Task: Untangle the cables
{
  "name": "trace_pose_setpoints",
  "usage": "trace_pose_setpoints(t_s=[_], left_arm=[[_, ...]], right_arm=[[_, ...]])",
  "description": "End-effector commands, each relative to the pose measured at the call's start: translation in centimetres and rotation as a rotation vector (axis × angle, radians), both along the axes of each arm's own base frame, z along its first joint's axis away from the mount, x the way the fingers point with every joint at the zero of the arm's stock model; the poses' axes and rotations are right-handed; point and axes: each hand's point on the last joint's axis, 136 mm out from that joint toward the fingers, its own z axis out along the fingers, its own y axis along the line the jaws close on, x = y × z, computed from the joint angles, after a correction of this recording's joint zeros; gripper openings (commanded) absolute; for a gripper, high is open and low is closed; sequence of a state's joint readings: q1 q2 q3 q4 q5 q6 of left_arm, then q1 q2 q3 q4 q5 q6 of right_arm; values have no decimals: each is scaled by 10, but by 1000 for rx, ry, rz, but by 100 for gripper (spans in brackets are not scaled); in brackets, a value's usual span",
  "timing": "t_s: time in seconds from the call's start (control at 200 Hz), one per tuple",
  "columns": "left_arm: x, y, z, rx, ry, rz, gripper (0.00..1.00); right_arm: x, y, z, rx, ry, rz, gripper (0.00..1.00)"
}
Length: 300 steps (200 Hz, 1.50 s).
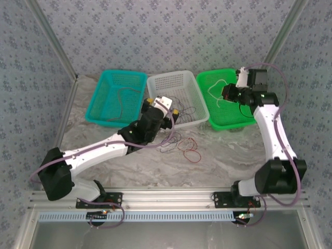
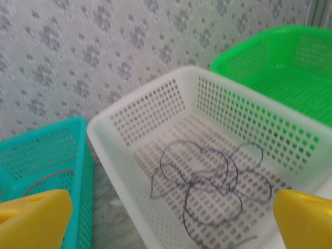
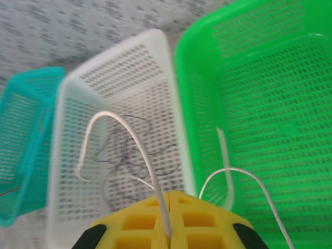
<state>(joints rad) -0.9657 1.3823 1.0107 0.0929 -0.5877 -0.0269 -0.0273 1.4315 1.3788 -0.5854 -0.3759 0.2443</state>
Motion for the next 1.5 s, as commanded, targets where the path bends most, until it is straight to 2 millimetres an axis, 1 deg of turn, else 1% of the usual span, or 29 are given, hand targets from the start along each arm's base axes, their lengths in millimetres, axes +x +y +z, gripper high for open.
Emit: trace_pose_setpoints(t_s=[0.0,0.095,0.185,0.23,0.315,0.39,0.42,0.465,0.48,0.505,0.535,0.59,0.665,0.715,0.785,0.889,0.924,0.999,1.074,1.094,1.109,1.144,1.169,1.194,1.284,1.329,1.379,1.444,1.494], left_arm=[[-11,-2,0,-88,41,-52,99],[-17,8,-19,-62,108,-31,99],[-22,17,-37,-60,172,-4,99],[-25,21,-45,-64,194,7,99],[-30,27,-58,-74,222,21,99],[-32,31,-65,-80,239,35,100],[-32,33,-67,-77,245,38,99],[-33,35,-70,-74,252,44,99],[-34,36,-70,-71,254,44,99],[-34,38,-72,-64,258,46,99],[-35,40,-74,-57,264,51,99],[-36,44,-79,-43,277,62,100],[-39,50,-87,-29,296,83,99],[-41,53,-93,-27,313,89,99],[-45,53,-100,-40,336,74,99],[-53,43,-104,-85,347,-10,99],[-54,43,-104,-96,345,-15,99],[-52,47,-102,-112,341,-2,99],[-50,53,-101,-127,345,10,99],[-50,53,-100,-135,347,7,99],[-50,53,-100,-141,349,3,99],[-51,51,-99,-157,354,-13,99],[-51,50,-98,-169,358,-26,99],[-52,49,-99,-177,362,-36,99],[-52,49,-99,-195,367,-41,99],[-51,49,-99,-199,369,-37,100],[-50,49,-101,-201,372,-33,99],[-50,49,-103,-201,377,-26,99],[-48,49,-102,-203,376,-19,99]], right_arm=[[23,-16,-21,-93,-12,-14,0],[37,-22,-45,-133,23,-10,0],[47,-31,-69,-151,87,-25,5],[50,-34,-76,-145,114,-31,8],[52,-40,-91,-145,169,-52,23],[51,-46,-101,-165,212,-78,28],[51,-47,-103,-167,219,-81,35],[52,-49,-104,-174,221,-88,53],[48,-50,-107,-177,245,-90,58],[46,-52,-106,-185,254,-102,62],[44,-54,-104,-190,255,-115,65],[42,-53,-98,-185,237,-118,66],[36,-49,-81,-163,193,-121,68],[30,-42,-68,-147,160,-114,68],[17,-32,-56,-143,130,-98,69],[-4,-6,-41,-93,97,-37,69],[-10,3,-39,-64,94,-14,70],[-29,29,-39,-3,113,59,70],[-47,50,-44,14,123,109,69],[-51,56,-41,18,113,124,69],[-58,60,-51,18,138,137,69],[-68,69,-58,17,153,166,69],[-75,73,-61,12,158,174,69],[-76,78,-60,10,140,181,69],[-92,92,-69,8,129,206,68],[-99,96,-73,-3,122,209,68],[-106,98,-83,-5,147,193,68],[-117,103,-101,-3,199,188,65],[-126,107,-115,-34,229,199,63]])
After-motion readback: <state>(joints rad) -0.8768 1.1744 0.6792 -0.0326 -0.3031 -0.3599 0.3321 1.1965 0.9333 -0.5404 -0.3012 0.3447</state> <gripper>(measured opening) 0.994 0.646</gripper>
